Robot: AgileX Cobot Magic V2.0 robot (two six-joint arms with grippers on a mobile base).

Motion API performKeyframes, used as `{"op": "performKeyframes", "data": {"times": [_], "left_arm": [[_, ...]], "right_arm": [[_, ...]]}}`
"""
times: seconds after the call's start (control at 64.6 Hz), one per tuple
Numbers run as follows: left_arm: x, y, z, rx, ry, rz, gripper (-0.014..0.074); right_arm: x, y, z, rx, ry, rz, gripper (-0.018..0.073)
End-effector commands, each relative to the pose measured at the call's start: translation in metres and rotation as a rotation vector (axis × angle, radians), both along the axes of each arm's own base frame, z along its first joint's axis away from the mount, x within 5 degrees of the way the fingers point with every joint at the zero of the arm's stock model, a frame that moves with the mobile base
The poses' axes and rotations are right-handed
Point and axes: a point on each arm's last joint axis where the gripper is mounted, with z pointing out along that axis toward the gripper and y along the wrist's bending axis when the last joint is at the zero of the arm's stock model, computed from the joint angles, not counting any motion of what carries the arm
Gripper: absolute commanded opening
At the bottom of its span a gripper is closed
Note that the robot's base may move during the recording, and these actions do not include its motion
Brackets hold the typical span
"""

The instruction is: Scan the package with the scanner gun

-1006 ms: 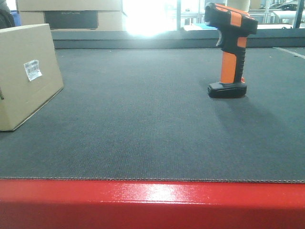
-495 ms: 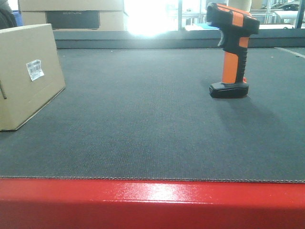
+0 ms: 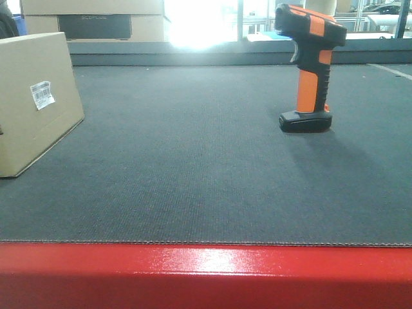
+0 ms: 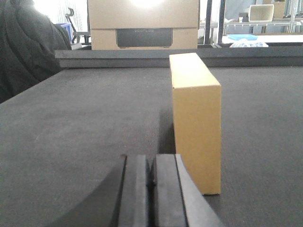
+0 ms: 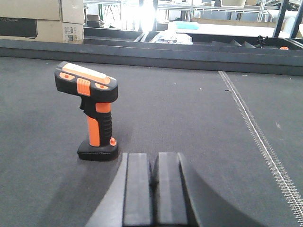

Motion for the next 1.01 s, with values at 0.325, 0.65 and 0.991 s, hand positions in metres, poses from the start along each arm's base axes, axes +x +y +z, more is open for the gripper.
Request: {"op": "performKeyframes", "data": {"times": [0.325,0.65,0.991], "left_arm": [[-0.0007,-0.0001,0.0048,-0.001,-0.062,0.001,-0.0111],[-0.0007,-0.0001,0.0048,-0.001,-0.062,0.001,-0.0111],[-0.0007,-0.0001,0.0048,-0.001,-0.062,0.001,-0.0111]], "right_arm": [[-0.0003,-0.0006,0.0004,-0.008,-0.017,-0.007,-0.016],[-0.0003,-0.0006,0.0004,-0.008,-0.017,-0.007,-0.016],[-0.0032,0.0005,-0.0011,0.064,-0.073,-0.001,-0.016]]}}
